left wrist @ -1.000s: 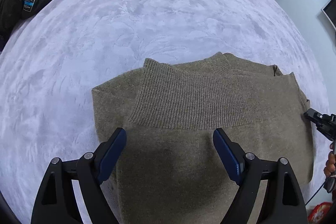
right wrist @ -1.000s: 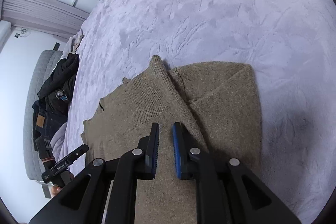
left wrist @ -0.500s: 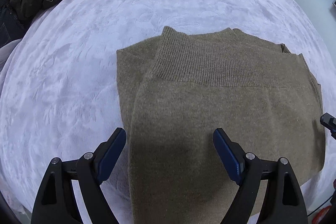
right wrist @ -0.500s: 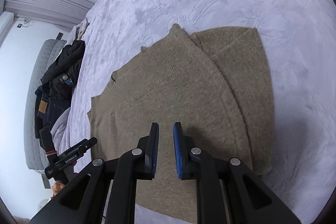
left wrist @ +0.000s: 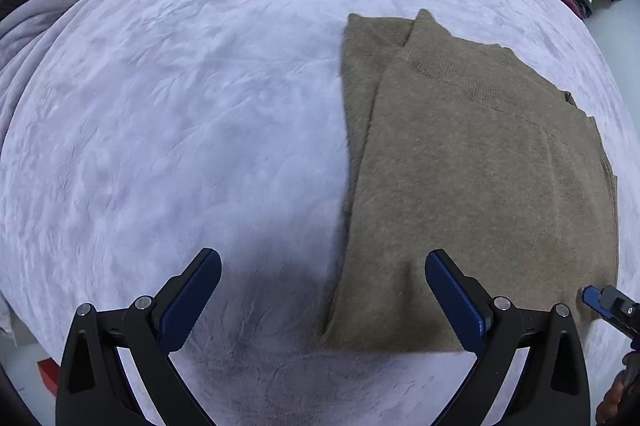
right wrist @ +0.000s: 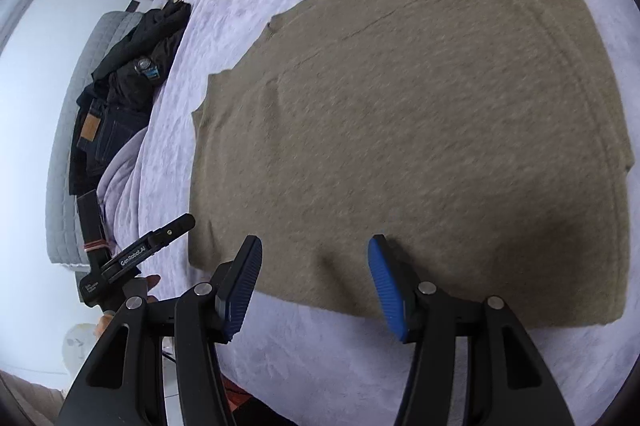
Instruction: Fold small clothes
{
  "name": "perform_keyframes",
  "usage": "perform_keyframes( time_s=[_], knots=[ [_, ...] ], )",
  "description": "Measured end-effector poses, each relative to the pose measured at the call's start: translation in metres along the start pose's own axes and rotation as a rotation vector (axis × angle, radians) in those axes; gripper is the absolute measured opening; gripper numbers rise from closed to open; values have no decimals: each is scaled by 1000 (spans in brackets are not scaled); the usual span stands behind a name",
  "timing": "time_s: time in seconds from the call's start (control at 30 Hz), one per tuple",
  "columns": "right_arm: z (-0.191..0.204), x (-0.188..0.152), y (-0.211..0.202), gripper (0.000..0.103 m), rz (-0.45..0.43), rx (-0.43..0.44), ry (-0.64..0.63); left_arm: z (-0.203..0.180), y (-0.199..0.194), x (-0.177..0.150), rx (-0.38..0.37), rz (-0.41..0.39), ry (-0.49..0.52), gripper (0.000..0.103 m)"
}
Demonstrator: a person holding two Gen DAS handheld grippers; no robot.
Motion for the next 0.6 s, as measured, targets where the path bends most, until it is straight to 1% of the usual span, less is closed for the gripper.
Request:
perform_keyframes(
  time_s=[0.07, 0.17, 0.3, 0.37, 0.47, 0.5, 0.53, 0.57, 0.6],
  knots=[
    [8, -9, 9, 59, 27, 33, 6, 11, -1, -13, -42, 26, -31, 102],
    [20, -26, 28, 59, 78, 103, 33, 22, 0, -32, -156, 68, -119, 102],
    [27, -43, 61, 59, 127, 195, 131, 26, 5, -53, -289, 106, -230, 102],
    [27, -47, 78, 59, 126, 240, 201, 24, 8, -59, -354, 119, -268, 102],
    [22, -46, 95, 59, 78, 293, 312, 17, 10, -64, -411, 121, -290, 102],
    [19, -44, 97, 54, 58, 316, 349, 14, 11, -64, -424, 121, -297, 102],
    [18, -42, 99, 45, 42, 340, 380, 12, 11, -63, -444, 122, -310, 102],
    [16, -39, 100, 22, 32, 371, 407, 9, 12, -63, -468, 125, -329, 102],
    [15, -36, 101, 14, 32, 391, 423, 7, 12, -62, -491, 126, -348, 102]
  ],
)
Point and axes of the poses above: each gripper's, at about its wrist camera, not at the fingertips, and y roughly the way its jaws point, z to its left, x to its top, the point moved 4 cm from there along y, roughly the way its jaws point, and after that the axes turned 2 degrees about -z, right-handed, at the moved point
